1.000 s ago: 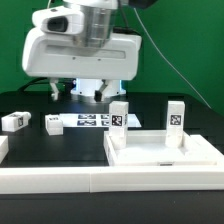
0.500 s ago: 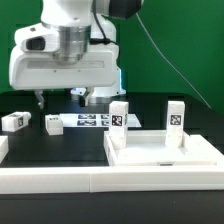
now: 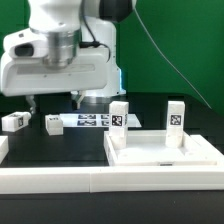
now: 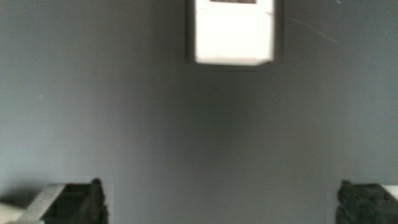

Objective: Assemble square table

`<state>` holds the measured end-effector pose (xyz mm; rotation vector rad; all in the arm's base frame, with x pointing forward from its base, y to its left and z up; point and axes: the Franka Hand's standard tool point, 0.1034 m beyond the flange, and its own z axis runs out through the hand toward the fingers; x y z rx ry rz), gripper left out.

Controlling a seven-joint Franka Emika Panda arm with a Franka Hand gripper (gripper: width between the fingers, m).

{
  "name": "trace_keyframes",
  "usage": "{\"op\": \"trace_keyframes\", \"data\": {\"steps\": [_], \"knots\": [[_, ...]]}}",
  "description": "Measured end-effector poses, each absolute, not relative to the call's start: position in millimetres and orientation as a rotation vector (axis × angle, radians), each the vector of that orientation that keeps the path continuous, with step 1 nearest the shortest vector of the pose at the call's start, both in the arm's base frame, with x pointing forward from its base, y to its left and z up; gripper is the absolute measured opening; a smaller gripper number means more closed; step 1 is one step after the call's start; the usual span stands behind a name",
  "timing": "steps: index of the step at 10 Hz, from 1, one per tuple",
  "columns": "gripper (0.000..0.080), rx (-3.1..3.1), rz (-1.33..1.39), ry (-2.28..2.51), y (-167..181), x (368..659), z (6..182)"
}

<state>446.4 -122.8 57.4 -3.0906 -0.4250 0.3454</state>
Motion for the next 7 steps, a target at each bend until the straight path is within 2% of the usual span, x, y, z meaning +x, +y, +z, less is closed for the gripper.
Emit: {"op": "trace_keyframes", "data": {"steps": [3, 6, 7], "knots": [[0.0649, -3.082, 0.387, -0.415, -136.6, 431.4, 43.8], [0.0649, -3.064, 0.450, -0.404, -131.1, 429.9, 44.1], [0.0649, -3.038, 0.579, -0.403, -128.0, 426.0, 43.2]]}}
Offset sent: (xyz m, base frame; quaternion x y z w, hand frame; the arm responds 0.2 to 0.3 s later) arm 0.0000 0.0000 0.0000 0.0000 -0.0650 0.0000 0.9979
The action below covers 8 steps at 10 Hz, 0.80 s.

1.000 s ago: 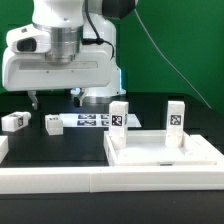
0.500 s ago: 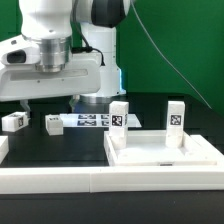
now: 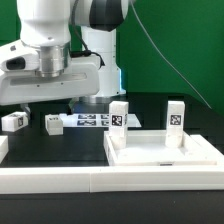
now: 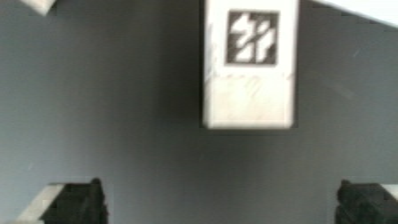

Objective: Assemble square table

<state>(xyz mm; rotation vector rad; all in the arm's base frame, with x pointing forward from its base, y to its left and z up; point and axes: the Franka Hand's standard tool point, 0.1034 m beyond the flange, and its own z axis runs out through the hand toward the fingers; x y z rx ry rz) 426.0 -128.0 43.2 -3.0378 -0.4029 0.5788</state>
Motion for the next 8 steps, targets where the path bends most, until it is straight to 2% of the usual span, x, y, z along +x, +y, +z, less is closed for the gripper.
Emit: {"op": "trace_keyframes", "data": {"steps": [8], "knots": [[0.0649, -2.874, 1.292, -0.398, -127.4, 418.6, 25.8]]}}
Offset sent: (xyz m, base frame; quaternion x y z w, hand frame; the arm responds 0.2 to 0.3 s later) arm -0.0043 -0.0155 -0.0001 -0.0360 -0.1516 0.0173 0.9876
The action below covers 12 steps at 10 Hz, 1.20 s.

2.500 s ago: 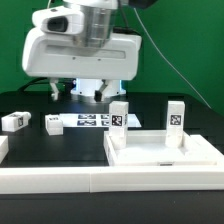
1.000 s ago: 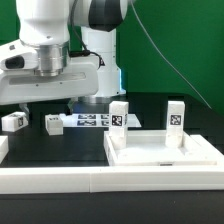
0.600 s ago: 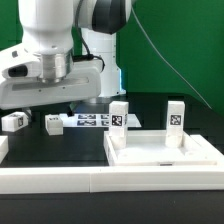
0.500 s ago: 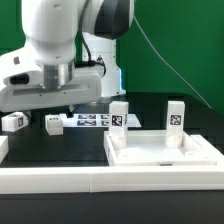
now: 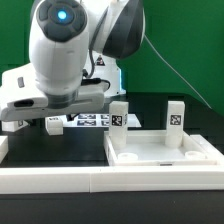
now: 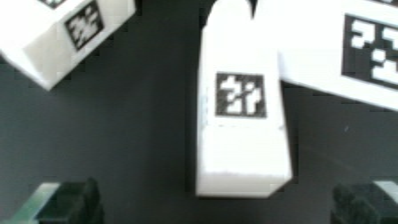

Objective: Assemble square table

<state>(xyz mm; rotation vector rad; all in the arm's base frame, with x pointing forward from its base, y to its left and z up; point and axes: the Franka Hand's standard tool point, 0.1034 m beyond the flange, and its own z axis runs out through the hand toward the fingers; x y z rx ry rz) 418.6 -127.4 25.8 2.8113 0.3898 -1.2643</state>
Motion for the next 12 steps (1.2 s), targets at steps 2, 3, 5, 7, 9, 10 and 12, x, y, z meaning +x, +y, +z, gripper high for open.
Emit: {"op": "trace_keyframes", "data": {"steps": [2, 3, 5, 7, 9, 10, 12], "knots": [[0.0649, 2.785, -1.319, 0.385, -127.8, 418.1, 19.9], [0.0649, 2.788, -1.309, 0.384, -127.9, 417.5, 18.3], [0.0649, 2.791, -1.291, 0.390, -127.2, 416.6, 14.1], [0.0649, 2.778, -1.287, 0.334, -124.9, 409.1, 7.8], [0.0649, 2.770, -1.300, 0.314, -123.7, 403.3, 5.1], [0.0649, 2.769, -1.314, 0.324, -124.0, 402.2, 5.4], [0.0649, 2.755, -1.353, 0.334, -125.1, 402.5, 4.3]]}}
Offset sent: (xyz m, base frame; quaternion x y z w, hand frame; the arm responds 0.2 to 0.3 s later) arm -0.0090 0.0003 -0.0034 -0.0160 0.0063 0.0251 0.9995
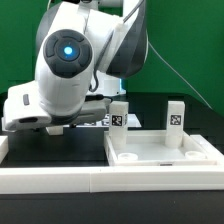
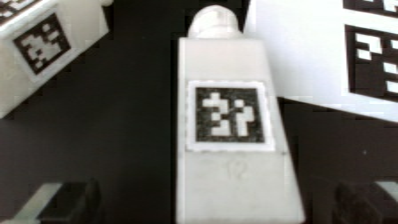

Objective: Assemble square table

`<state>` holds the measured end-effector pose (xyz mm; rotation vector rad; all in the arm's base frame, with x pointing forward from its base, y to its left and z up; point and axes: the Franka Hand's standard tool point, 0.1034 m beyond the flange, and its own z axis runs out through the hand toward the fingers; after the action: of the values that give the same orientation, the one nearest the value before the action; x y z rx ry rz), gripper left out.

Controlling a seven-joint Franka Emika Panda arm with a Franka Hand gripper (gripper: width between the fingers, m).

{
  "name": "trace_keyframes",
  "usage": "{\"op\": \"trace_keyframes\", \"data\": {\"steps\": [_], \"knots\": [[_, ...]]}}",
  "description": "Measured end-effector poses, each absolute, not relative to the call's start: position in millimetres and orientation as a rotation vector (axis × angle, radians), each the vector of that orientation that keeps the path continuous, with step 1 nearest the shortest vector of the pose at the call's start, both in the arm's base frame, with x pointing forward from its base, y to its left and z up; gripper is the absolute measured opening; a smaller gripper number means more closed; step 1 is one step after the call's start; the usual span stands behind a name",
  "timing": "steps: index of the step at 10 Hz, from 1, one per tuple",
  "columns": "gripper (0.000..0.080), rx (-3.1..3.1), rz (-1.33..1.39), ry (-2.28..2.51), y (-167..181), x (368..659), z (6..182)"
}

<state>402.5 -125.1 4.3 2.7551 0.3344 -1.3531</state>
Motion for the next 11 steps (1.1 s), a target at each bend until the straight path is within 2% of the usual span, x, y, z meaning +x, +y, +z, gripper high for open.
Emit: {"op": "trace_keyframes", "data": {"steps": [2, 5, 6, 7, 8, 11], "knots": [[0.0649, 2.661, -1.540, 0.312, -124.4, 394.9, 2.9], [0.0649, 2.645, -1.559, 0.312, -125.7, 396.9, -0.3], [0.0560, 2.647, -1.555, 0.312, -126.0, 397.6, -0.3], [0.0377, 2.648, -1.553, 0.312, -126.0, 397.8, -0.3], [0.0288, 2.649, -1.551, 0.312, -126.0, 398.3, -0.1], [0.0288, 2.652, -1.544, 0.314, -125.7, 399.7, -0.1]]}}
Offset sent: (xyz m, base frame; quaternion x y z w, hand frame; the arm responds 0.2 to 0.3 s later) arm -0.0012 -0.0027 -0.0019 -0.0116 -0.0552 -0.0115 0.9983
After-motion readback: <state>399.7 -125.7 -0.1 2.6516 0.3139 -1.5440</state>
